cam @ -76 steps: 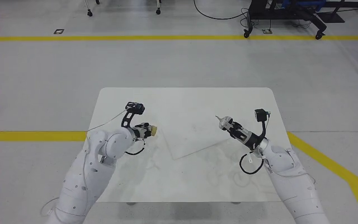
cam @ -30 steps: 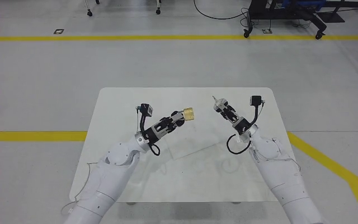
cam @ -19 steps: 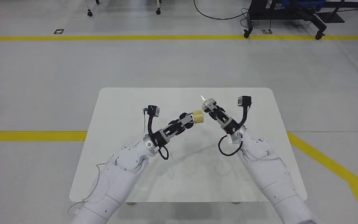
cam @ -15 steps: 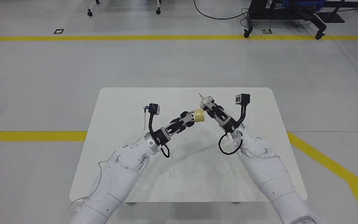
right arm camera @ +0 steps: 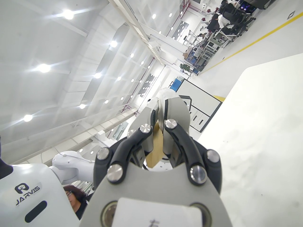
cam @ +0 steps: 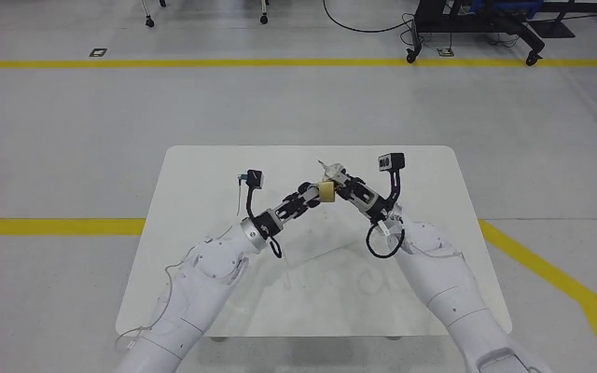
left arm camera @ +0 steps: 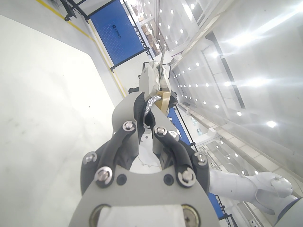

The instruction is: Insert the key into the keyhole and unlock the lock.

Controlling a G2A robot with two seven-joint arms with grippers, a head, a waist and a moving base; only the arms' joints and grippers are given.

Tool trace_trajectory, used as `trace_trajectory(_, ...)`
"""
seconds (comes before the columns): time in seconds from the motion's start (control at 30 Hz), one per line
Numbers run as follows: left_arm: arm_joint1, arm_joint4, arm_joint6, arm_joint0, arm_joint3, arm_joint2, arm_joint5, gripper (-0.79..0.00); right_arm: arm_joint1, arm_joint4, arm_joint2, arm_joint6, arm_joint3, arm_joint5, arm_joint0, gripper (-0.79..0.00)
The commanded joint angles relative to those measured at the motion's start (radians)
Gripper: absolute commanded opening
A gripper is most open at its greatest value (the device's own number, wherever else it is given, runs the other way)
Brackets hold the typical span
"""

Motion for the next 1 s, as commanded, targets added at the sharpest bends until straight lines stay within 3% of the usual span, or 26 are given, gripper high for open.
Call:
trace_trajectory(0.0,-0.001,-0.001,0.005,-0.003,0.006,-0.004,0.001,-0.785,-0.002,0.003,-0.001,0.014,0.0,0.002,0.002,-0.785)
trace_trajectory(0.43,-0.015,-0.123,-0.034,-0.017,0.069,-0.01,-0.021,-0.785,-0.013,-0.011,-0.012,0.081,-0.043,0.001,0.006,-0.785)
trace_trajectory(0.57,-0.022,-0.292,-0.12,-0.014,0.103,-0.019,-0.047,-0.785,-0.013,-0.008,-0.003,0.095,-0.048,0.004,0.005,-0.785)
trace_trajectory(0.7,-0.036,-0.541,-0.274,-0.016,0.146,-0.024,-0.052,-0.785,-0.011,0.024,0.017,0.107,-0.072,-0.019,-0.004,-0.785)
trace_trajectory(0.97,-0.071,-0.754,-0.493,-0.098,0.309,-0.004,-0.045,-0.785,0.003,-0.008,0.081,0.105,-0.115,-0.079,-0.027,-0.785)
